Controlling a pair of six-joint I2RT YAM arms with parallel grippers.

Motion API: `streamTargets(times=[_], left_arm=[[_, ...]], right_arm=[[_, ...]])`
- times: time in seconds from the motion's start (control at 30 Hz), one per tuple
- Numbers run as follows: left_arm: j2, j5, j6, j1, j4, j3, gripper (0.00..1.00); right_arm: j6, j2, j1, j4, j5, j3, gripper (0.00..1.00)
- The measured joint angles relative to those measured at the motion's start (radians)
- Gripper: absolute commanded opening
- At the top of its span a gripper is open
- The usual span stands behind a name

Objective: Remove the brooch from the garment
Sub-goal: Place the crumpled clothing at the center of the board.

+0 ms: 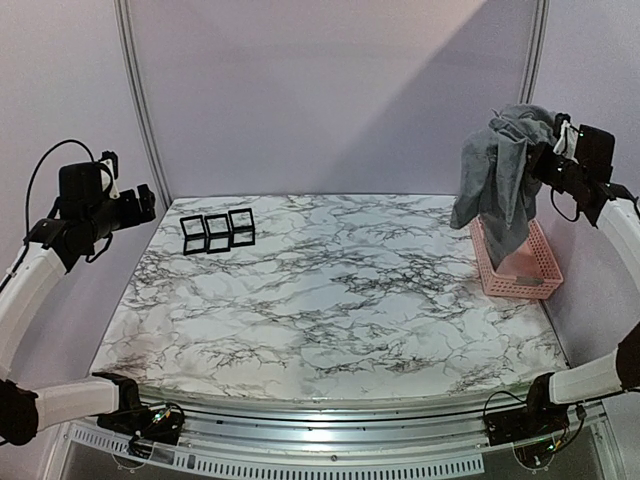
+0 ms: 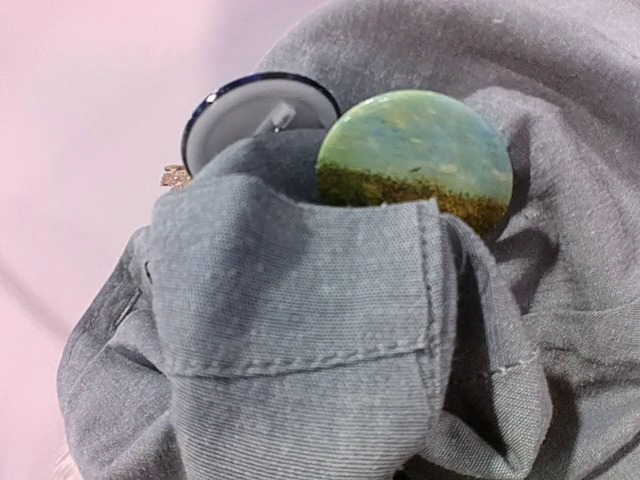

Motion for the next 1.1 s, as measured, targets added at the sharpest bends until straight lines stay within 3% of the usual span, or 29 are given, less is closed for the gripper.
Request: streamTargets(times=[0.17, 0.4, 0.63, 0.8, 1.0, 1.07, 1.1], left_arm=[[-0.004, 0.008, 0.000, 0.000, 0.000, 0.000, 1.00], [-0.009, 0.023, 0.000, 0.000, 0.003, -0.006, 0.99], [-0.019, 0.048, 0.000, 0.000, 0.013, -0.017, 1.00], [-0.020, 0.067, 0.000, 0.000, 0.016, -0.019, 1.00], [-0.020, 0.090, 0.000, 0.000, 0.018, -0.020, 1.00], [-0.020, 0.101, 0.000, 0.000, 0.018, -0.020, 0.99], [-0.020, 0.106, 0.001, -0.002, 0.018, -0.020, 1.00]], right_arm=[[-0.001, -0.064, 0.130, 0.102, -0.147, -0.046, 0.00], [-0.048, -0.084, 0.347, 0.166, -0.241, -0.071, 0.00], [-0.106, -0.075, 0.526, 0.193, -0.253, 0.004, 0.00], [-0.151, -0.017, 0.664, 0.183, -0.242, 0.147, 0.00], [-0.180, 0.060, 0.763, 0.168, -0.201, 0.253, 0.00], [-0.177, 0.082, 0.768, 0.148, -0.169, 0.253, 0.04], [-0.174, 0.093, 0.768, 0.137, -0.153, 0.253, 0.10]])
